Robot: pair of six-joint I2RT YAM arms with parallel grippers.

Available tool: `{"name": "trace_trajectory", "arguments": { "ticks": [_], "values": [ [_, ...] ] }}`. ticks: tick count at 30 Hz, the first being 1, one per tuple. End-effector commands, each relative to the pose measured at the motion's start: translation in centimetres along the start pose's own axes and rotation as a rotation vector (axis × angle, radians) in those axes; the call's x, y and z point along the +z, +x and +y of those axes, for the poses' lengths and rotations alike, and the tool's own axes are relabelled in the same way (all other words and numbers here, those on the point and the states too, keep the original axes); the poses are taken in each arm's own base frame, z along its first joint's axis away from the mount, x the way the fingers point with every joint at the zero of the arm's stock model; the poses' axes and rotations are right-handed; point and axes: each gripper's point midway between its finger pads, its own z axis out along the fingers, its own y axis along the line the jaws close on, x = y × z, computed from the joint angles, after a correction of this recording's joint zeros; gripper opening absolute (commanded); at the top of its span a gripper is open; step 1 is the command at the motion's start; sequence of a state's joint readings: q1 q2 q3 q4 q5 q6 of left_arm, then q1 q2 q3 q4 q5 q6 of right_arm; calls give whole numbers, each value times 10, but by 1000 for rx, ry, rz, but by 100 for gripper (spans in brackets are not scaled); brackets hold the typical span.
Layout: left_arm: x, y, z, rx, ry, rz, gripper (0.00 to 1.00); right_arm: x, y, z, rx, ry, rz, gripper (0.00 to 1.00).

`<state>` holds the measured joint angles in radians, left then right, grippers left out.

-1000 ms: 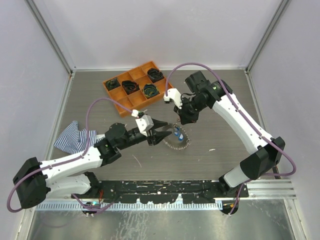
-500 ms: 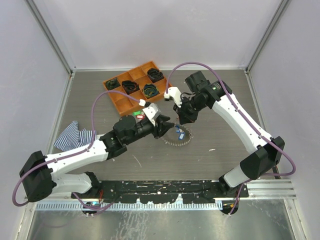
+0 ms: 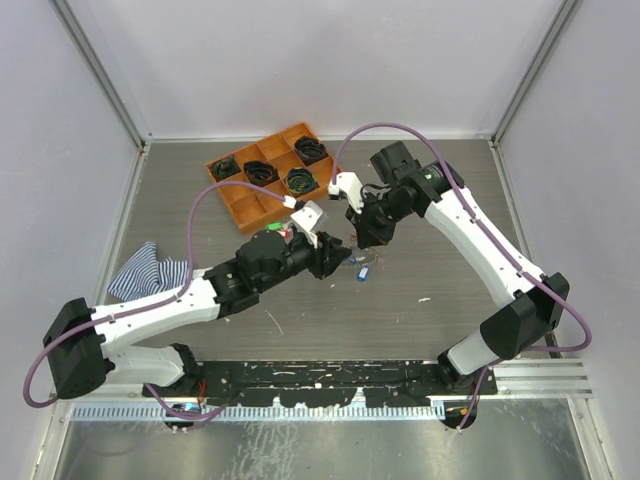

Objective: Remove the keys from the keyring

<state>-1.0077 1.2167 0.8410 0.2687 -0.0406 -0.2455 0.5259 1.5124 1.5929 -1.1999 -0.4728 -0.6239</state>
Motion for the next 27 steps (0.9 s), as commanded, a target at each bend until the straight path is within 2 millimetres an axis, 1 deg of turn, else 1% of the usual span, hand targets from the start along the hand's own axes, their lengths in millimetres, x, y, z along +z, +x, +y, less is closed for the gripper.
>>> {"name": "trace_trajectory", "arguments": {
  "ticks": [1, 6, 13, 14, 20, 23, 27],
  "values": [
    [4, -24, -1, -27, -36, -81, 37, -5, -18, 0, -8, -3, -69, 1],
    [9, -25, 0, -26, -60, -99, 37, -5, -18, 0, -7, -6, -71, 1],
    [12, -27, 10, -54, -126, -112, 38, -5, -18, 1, -4, -6, -72, 1],
    [19, -15, 14, -56, -141, -87, 38, -5, -17, 1, -4, -6, -72, 1],
    [22, -15, 16, -57, -157, -89, 37, -5, -18, 2, -5, -7, -75, 1],
    [23, -16, 18, -53, -166, -90, 36, -6, -18, 1, -4, -3, -76, 1],
    [20, -17, 21, -46, -180, -91, 28, -7, -17, 1, -4, -1, -78, 1]
  ]
}}
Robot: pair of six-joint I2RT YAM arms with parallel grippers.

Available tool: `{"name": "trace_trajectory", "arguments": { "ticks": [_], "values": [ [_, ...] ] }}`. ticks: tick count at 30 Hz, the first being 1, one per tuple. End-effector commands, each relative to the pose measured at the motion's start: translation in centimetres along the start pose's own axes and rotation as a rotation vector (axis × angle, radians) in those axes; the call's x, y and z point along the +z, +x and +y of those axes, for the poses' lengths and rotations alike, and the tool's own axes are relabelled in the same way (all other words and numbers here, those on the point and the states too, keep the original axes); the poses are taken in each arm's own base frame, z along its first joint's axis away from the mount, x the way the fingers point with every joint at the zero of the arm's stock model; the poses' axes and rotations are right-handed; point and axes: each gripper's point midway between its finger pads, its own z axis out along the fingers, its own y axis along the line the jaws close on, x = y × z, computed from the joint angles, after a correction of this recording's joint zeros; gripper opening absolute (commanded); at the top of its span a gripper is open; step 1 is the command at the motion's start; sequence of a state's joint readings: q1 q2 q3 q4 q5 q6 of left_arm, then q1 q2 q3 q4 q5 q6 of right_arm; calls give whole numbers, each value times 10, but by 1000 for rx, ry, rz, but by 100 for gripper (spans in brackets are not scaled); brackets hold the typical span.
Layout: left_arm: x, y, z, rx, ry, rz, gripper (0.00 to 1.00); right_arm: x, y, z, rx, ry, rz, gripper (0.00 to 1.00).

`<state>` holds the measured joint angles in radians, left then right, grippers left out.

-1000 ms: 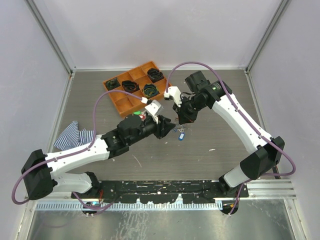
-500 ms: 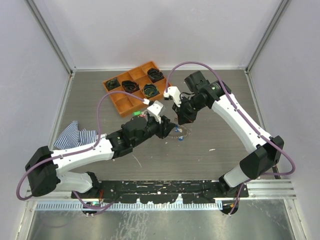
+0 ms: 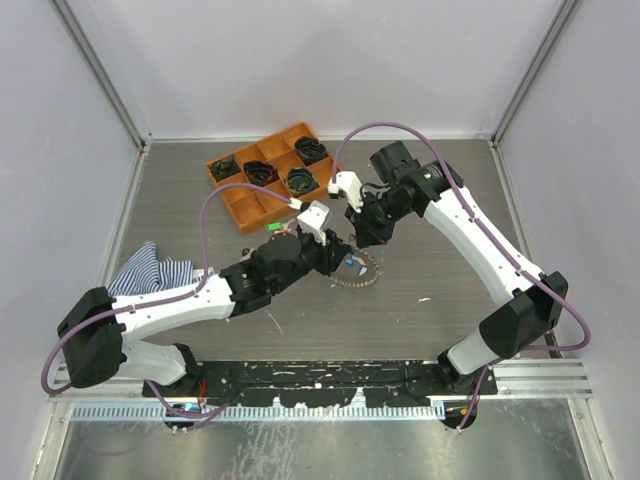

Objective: Remove the keys from the keyring

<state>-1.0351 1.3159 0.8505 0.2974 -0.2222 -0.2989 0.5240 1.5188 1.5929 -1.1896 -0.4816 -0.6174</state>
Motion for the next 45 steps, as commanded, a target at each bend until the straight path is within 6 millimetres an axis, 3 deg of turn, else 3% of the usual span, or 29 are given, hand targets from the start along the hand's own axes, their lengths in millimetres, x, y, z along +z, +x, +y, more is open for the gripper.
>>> {"name": "trace_trajectory", "arguments": {
  "ticks": [1, 11, 16, 20, 33, 45],
  "values": [
    [0, -38, -3, -12, -17, -107, 27, -9, -16, 3, -11, 2, -72, 1],
    [-4, -41, -1, 92, -13, -103, 0, -11, -17, 6, -19, -8, -81, 1],
    [-6, -36, -5, 202, 36, -76, 0, -13, -16, 6, -41, -4, -85, 1],
    [-18, -47, -8, 252, 81, -100, 0, -16, -17, 7, -80, 6, -94, 1],
    [-28, -63, -23, 222, 205, -211, 0, -15, -11, 13, -180, -3, -127, 1],
    [-35, -66, -29, 196, 260, -275, 0, -8, -4, 14, -239, -12, -146, 1]
  ]
}}
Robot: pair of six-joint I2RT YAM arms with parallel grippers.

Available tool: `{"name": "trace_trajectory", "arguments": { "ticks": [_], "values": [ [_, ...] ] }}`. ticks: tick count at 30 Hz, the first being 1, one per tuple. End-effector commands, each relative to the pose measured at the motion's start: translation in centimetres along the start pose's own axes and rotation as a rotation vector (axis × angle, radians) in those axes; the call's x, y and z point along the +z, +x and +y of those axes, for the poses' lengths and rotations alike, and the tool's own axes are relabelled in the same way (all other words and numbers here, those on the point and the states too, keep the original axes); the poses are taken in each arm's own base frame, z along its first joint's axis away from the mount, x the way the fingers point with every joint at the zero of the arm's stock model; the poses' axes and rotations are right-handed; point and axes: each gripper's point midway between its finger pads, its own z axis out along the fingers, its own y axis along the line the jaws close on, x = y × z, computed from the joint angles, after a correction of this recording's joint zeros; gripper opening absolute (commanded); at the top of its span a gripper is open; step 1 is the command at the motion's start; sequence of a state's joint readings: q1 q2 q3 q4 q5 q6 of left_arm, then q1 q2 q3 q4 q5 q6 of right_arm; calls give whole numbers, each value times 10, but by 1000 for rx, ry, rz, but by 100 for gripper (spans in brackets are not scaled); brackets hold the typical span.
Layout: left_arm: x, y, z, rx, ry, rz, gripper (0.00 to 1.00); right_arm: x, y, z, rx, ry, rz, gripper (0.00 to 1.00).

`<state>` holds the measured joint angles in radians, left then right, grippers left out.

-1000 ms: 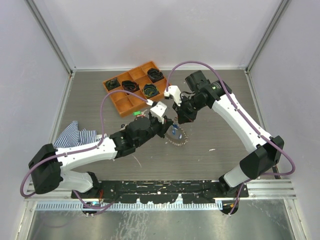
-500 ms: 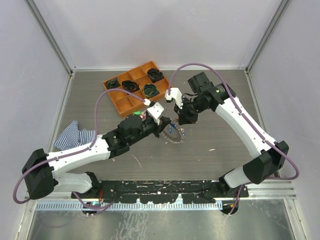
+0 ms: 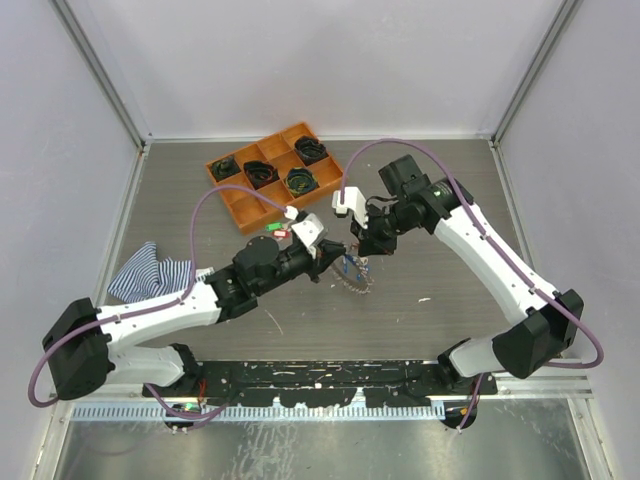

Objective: Remove the keys from the keyring

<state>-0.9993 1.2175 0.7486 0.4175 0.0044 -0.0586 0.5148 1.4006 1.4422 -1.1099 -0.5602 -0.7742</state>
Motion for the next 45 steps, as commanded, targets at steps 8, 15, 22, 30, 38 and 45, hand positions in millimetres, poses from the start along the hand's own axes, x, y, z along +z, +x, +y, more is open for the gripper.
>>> {"name": "trace_trajectory", "arguments": {
  "ticks": [8, 15, 22, 30, 38, 45],
  "values": [
    [-12, -56, -4, -14, 48, -227, 0, -14, -16, -4, -101, 44, -92, 2],
    [-14, -54, -9, -22, 95, -238, 0, -16, -23, 0, -122, 24, -129, 2],
    [-15, -55, -17, -9, 144, -246, 0, -12, -16, -3, -115, 22, -98, 1],
    [-19, -58, -14, -9, 149, -249, 0, -7, -5, -5, -109, 20, -66, 2],
    [-18, -59, -17, -33, 170, -254, 0, -5, -6, 0, -120, -12, -82, 2],
    [-15, -59, -17, -52, 177, -256, 0, -2, -2, 2, -121, -26, -76, 2]
  ]
}}
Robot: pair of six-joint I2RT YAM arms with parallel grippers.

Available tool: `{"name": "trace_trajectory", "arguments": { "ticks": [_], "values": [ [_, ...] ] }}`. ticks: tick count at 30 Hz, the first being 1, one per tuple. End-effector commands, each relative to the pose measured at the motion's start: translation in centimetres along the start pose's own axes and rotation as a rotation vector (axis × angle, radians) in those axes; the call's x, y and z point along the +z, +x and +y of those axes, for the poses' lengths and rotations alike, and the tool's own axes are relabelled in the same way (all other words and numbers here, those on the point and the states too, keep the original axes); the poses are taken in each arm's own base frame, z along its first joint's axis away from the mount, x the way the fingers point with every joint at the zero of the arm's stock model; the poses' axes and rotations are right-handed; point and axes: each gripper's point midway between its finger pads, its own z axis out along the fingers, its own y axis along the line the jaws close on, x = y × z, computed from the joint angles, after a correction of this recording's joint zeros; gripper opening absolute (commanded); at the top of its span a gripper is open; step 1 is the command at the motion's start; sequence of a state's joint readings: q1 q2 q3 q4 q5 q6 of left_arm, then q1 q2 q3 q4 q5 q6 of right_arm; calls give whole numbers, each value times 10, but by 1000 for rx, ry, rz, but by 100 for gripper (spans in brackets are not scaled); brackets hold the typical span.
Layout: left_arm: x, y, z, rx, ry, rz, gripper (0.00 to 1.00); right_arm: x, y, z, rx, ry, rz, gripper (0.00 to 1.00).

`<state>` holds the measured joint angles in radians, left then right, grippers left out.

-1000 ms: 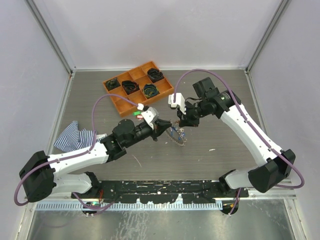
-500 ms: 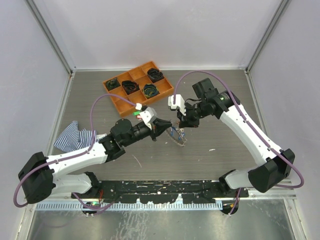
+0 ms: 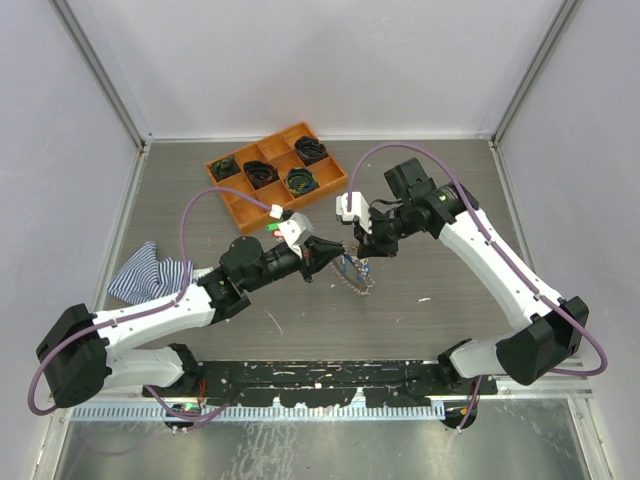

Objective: Remove the keys from the keyring

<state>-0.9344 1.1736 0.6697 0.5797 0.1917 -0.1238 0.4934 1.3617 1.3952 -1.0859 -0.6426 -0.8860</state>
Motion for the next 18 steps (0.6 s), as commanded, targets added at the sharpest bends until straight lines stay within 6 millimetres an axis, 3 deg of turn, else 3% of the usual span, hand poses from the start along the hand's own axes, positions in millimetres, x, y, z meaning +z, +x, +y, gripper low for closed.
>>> {"name": "trace_trajectory", "arguments": {
  "ticks": [1, 18],
  "values": [
    [2, -40, -10, 5, 50, -140, 0, 0, 2, -4, -15, 9, -2, 2],
    [7, -37, -5, -65, 44, -146, 0, 2, 8, 1, -31, -17, 13, 3]
  ]
}}
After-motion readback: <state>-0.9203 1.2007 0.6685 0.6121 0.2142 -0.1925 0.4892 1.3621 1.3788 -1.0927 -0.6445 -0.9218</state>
